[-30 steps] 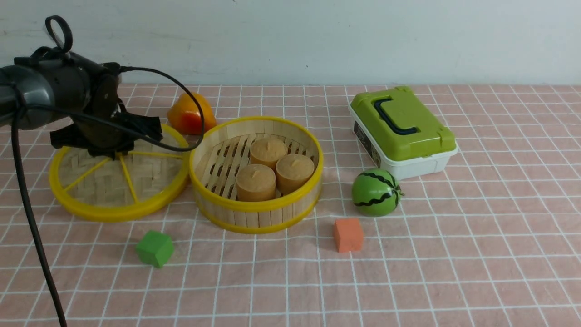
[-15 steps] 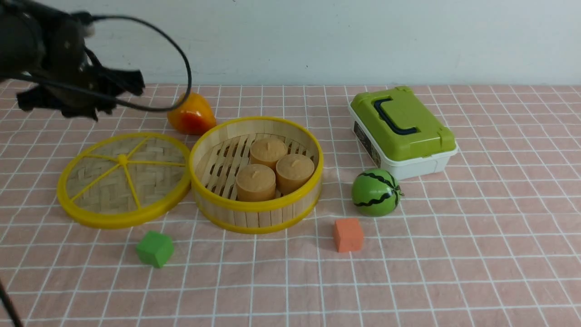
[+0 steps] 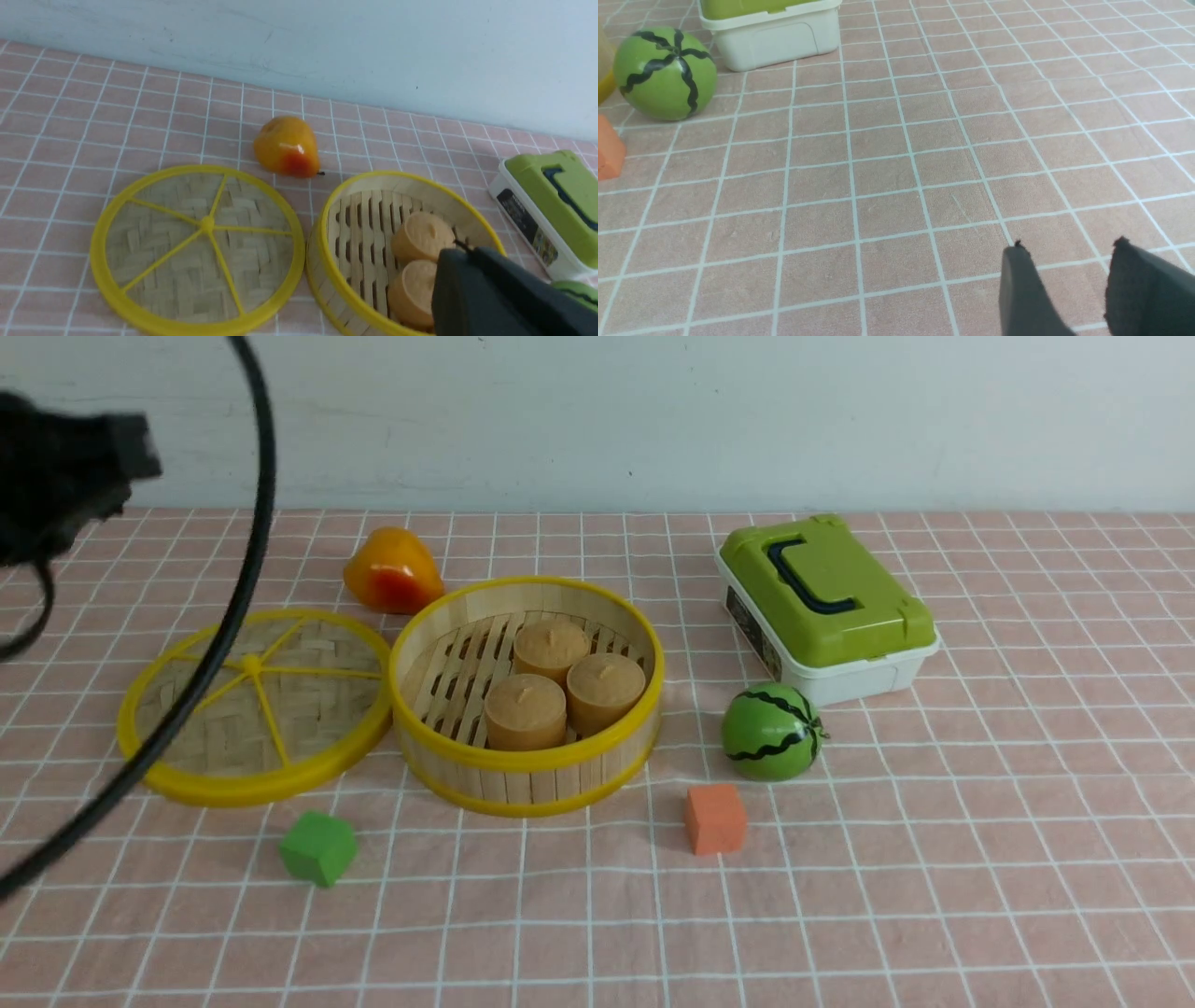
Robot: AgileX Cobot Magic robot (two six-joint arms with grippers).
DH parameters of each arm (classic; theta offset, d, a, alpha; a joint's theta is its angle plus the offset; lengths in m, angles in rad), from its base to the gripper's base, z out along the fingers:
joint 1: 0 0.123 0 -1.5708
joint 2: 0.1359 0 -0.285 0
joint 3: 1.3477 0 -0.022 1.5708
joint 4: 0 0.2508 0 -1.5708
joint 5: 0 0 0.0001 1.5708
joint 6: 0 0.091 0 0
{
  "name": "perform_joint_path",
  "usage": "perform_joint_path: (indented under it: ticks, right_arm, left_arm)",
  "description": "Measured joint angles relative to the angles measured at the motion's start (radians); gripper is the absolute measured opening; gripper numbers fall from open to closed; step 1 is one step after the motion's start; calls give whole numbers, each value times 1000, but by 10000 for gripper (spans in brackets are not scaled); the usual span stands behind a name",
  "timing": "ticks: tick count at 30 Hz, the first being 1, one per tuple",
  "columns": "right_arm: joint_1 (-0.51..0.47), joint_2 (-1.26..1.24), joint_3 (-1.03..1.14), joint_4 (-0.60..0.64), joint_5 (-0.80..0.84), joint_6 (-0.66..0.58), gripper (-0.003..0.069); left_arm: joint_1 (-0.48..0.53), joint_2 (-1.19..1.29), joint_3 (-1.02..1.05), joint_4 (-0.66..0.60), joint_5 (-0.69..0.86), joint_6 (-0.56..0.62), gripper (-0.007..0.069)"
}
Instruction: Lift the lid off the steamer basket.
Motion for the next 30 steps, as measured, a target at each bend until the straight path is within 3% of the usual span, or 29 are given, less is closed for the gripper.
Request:
perform_joint_path:
  ticks: [10, 20, 22, 26, 30]
  right_arm:
    - [0, 0, 0, 0, 0, 0, 241]
    - [0, 0, 0, 0, 0, 0, 241]
    - [0, 0, 0, 0, 0, 0, 241]
    - [0, 0, 0, 0, 0, 0, 241]
    - [0, 0, 0, 0, 0, 0, 241]
  left_arm:
    - [0, -281, 250, -76, -13, 0, -13]
    - [0, -291, 306, -85, -19, 0, -13]
    - [7, -310, 351, -58, -79, 0, -13]
    - [110, -462, 505, 27, -226, 0, -13]
    - [232, -669, 728, 28, -341, 0, -13]
